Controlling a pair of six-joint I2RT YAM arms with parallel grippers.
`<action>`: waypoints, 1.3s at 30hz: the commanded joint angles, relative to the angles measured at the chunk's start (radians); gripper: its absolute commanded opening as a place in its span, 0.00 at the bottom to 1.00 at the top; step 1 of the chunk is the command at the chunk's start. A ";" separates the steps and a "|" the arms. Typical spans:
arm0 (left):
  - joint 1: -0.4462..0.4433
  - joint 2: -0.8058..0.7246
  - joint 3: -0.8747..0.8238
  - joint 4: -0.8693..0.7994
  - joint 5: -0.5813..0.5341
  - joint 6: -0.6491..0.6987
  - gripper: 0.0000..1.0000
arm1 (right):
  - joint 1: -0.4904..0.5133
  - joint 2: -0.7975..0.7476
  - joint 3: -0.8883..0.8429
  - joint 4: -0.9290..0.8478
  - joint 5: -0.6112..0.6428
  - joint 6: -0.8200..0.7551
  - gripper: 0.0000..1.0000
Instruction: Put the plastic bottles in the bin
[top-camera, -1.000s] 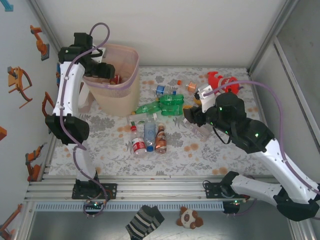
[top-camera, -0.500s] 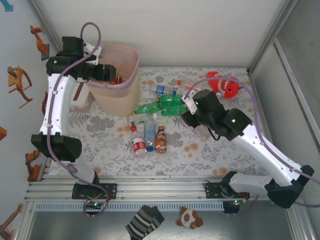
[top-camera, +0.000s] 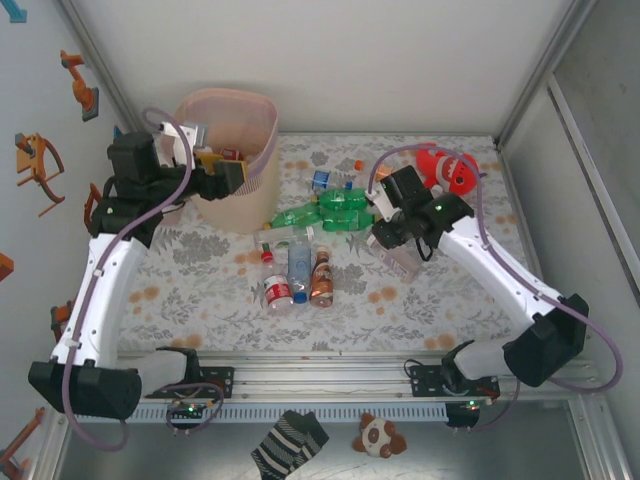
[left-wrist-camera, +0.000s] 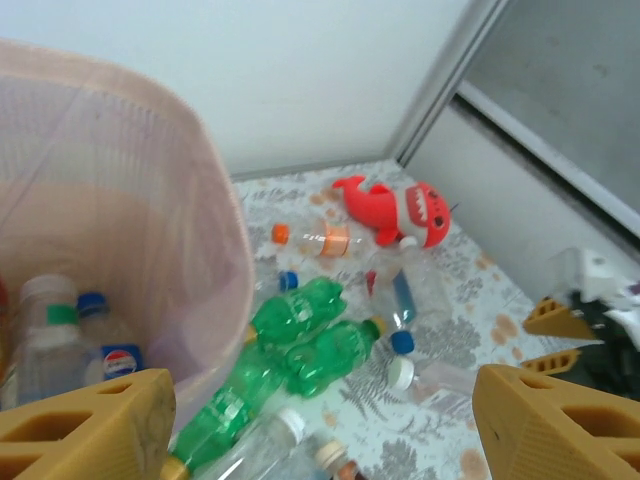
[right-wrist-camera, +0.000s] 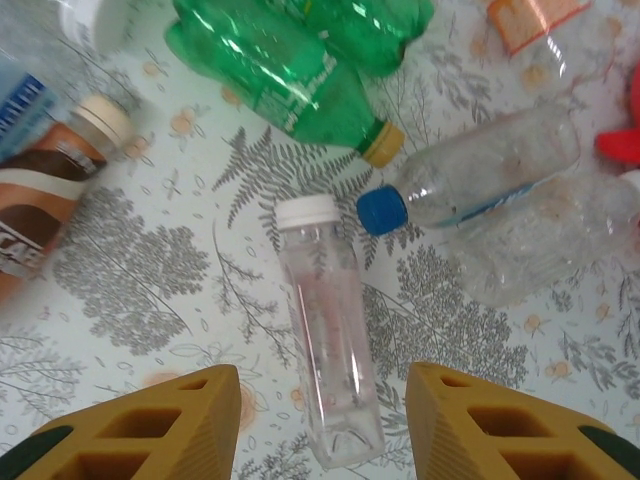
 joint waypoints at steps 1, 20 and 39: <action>-0.029 -0.072 -0.081 0.196 0.041 -0.050 0.78 | -0.035 0.038 -0.025 -0.026 -0.032 -0.042 0.46; -0.180 -0.250 -0.360 0.347 -0.006 -0.115 0.80 | -0.108 0.350 -0.044 0.060 -0.103 -0.082 0.52; -0.219 -0.214 -0.314 0.324 -0.034 -0.101 0.79 | -0.108 0.396 -0.023 0.064 -0.216 -0.081 0.78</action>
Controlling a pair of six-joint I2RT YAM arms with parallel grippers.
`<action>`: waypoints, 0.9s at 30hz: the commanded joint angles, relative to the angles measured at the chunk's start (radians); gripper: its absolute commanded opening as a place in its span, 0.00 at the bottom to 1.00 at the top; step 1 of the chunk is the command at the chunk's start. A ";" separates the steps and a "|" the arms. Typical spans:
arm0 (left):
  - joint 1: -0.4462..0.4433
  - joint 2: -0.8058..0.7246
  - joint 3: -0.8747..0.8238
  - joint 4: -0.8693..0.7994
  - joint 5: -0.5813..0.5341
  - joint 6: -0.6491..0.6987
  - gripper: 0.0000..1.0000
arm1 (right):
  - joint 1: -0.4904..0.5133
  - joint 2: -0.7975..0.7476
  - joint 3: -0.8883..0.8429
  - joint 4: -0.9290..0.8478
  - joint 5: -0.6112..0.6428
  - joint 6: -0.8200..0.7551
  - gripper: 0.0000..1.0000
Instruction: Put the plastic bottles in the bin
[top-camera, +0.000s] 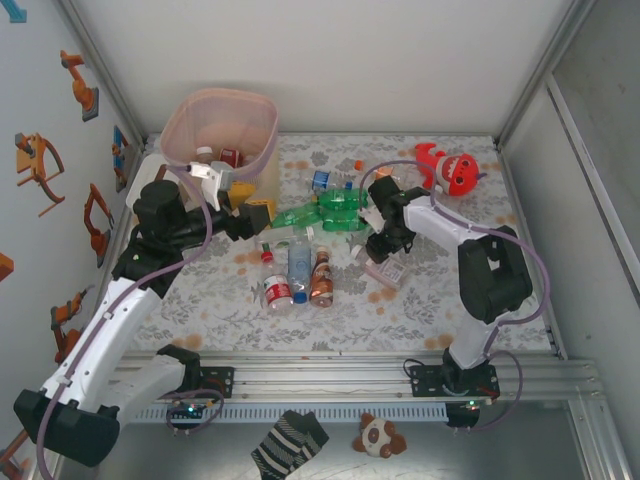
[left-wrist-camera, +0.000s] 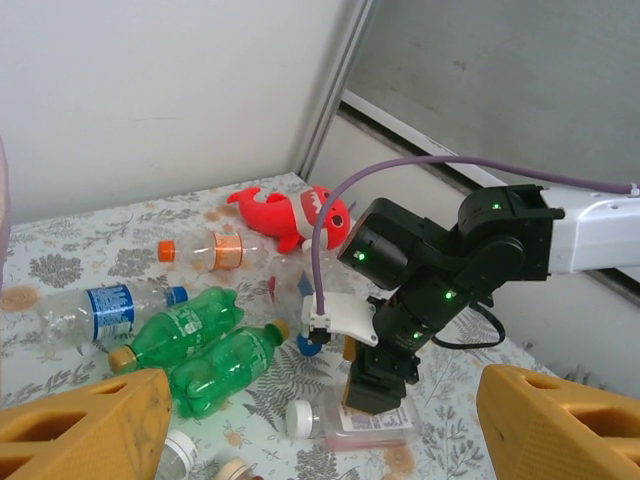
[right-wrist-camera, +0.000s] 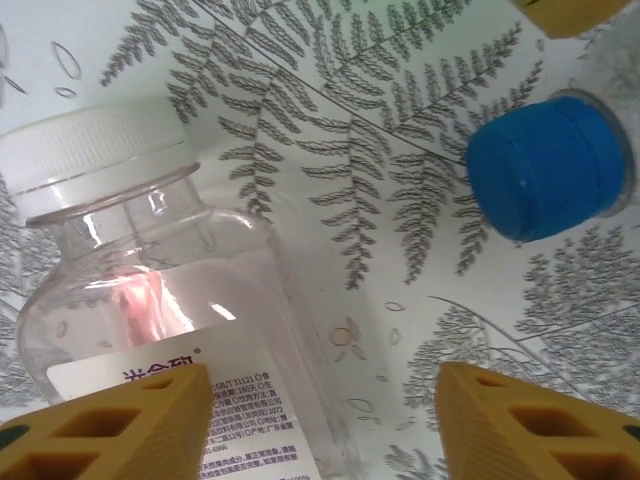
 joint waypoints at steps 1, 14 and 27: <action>-0.006 0.005 0.032 0.010 -0.006 -0.002 0.79 | 0.001 0.000 0.015 -0.024 -0.104 -0.006 0.84; -0.016 0.010 0.047 -0.016 -0.025 0.010 0.79 | 0.041 -0.068 -0.007 0.008 -0.090 -0.034 0.93; -0.018 0.007 0.036 -0.010 -0.030 0.010 0.79 | 0.152 0.012 -0.005 -0.031 -0.058 -0.196 0.95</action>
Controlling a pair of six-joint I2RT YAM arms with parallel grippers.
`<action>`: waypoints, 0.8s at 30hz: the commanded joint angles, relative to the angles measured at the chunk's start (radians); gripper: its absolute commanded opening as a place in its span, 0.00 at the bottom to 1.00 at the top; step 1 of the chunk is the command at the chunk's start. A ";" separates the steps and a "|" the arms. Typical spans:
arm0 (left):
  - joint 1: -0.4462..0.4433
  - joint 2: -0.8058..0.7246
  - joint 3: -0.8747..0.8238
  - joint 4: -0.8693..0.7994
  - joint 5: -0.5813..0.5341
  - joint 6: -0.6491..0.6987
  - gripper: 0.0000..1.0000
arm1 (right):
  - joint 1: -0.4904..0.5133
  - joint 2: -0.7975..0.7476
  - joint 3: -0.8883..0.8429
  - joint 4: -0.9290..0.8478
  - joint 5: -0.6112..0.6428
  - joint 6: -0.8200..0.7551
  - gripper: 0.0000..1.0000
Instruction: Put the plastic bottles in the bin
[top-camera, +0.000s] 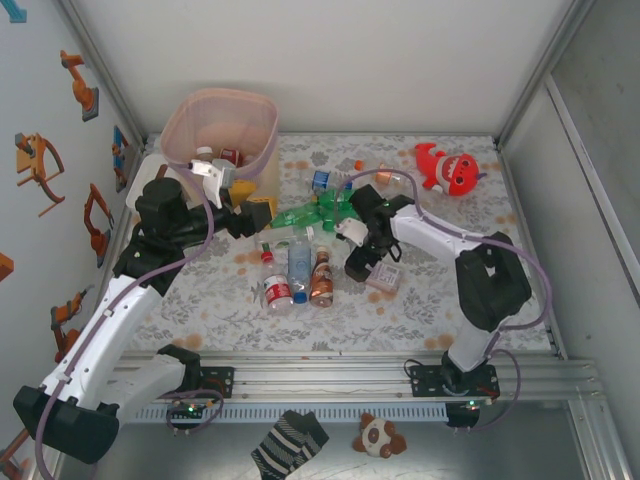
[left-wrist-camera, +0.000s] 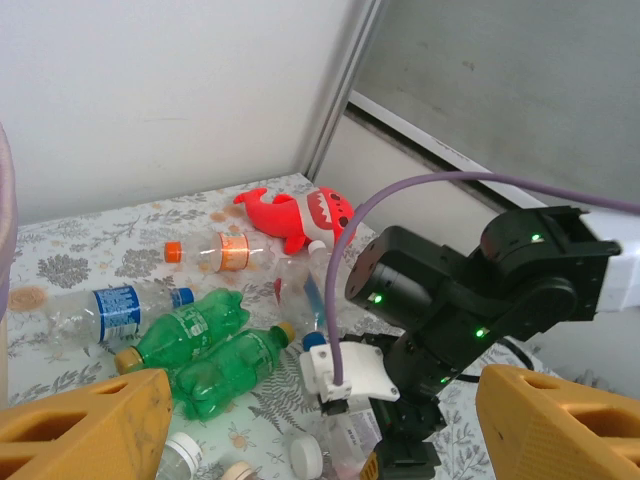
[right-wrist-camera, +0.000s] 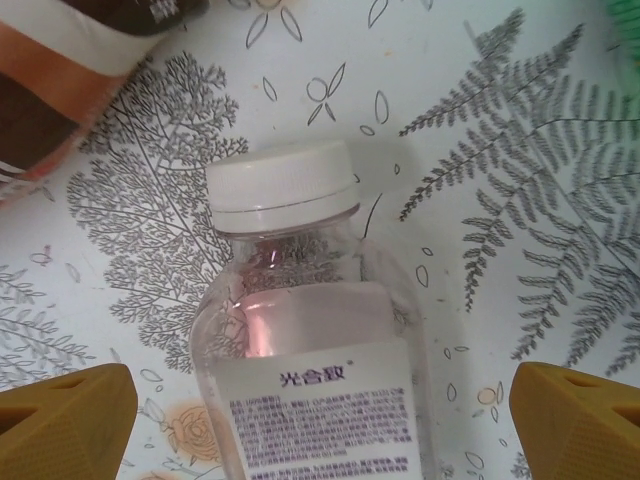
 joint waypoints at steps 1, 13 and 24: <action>-0.005 -0.009 0.015 -0.003 -0.001 0.009 0.79 | 0.016 0.046 0.012 -0.024 0.029 -0.034 0.95; -0.008 -0.002 0.013 0.010 -0.005 0.004 0.79 | 0.018 0.125 0.020 -0.011 0.053 -0.016 0.82; -0.023 0.018 0.020 0.036 -0.003 -0.004 0.78 | 0.016 0.001 0.017 -0.030 -0.018 0.005 0.71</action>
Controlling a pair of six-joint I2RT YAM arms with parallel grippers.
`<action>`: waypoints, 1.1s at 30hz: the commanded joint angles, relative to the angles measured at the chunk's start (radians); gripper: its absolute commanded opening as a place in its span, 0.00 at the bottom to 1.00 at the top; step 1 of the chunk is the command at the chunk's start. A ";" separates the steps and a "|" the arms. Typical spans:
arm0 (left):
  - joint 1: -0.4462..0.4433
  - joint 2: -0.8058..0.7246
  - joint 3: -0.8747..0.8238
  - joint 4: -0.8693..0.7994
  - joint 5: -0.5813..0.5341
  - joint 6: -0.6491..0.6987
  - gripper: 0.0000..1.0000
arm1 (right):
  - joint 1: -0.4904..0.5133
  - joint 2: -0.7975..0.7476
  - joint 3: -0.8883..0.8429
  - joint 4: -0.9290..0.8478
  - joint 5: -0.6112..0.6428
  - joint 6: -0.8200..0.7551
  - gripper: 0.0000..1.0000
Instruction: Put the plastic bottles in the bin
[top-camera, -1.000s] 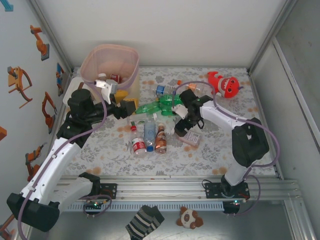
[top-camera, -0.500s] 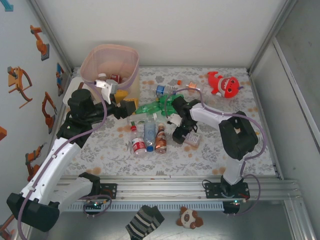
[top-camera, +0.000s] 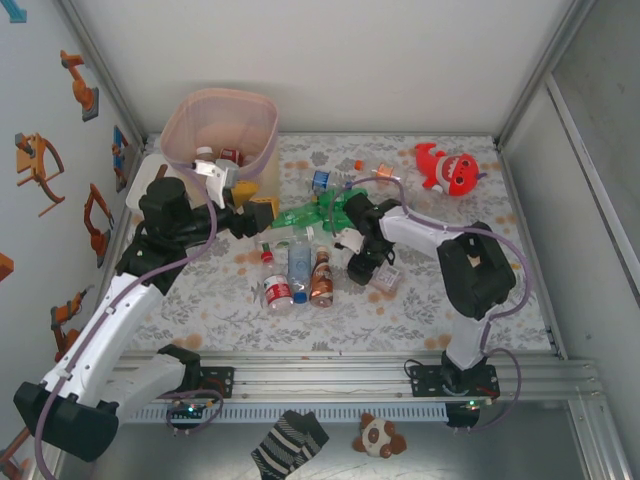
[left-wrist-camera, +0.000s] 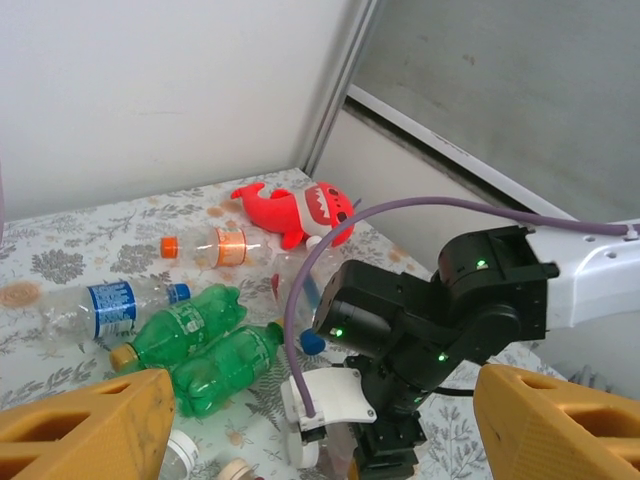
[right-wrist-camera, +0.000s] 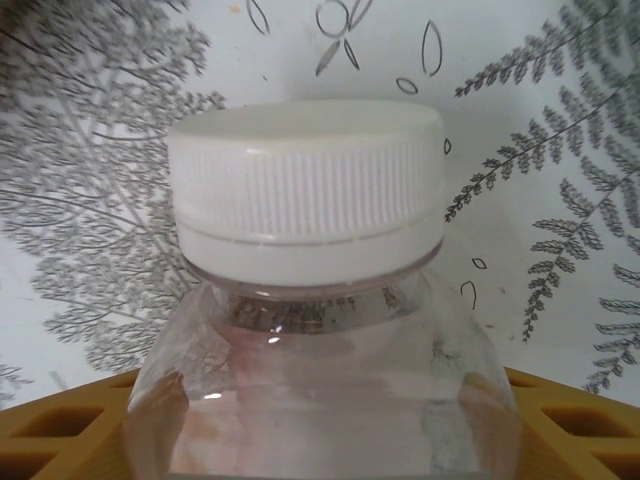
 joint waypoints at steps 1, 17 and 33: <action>-0.009 0.007 0.020 0.036 0.005 -0.006 0.78 | 0.003 -0.104 0.019 -0.027 -0.055 0.017 0.71; -0.061 0.055 0.021 0.180 0.105 -0.028 0.78 | -0.005 -0.497 0.052 0.146 -0.346 0.190 0.62; -0.162 0.141 0.065 0.398 0.355 -0.084 0.82 | -0.003 -0.754 0.009 0.663 -0.652 0.573 0.60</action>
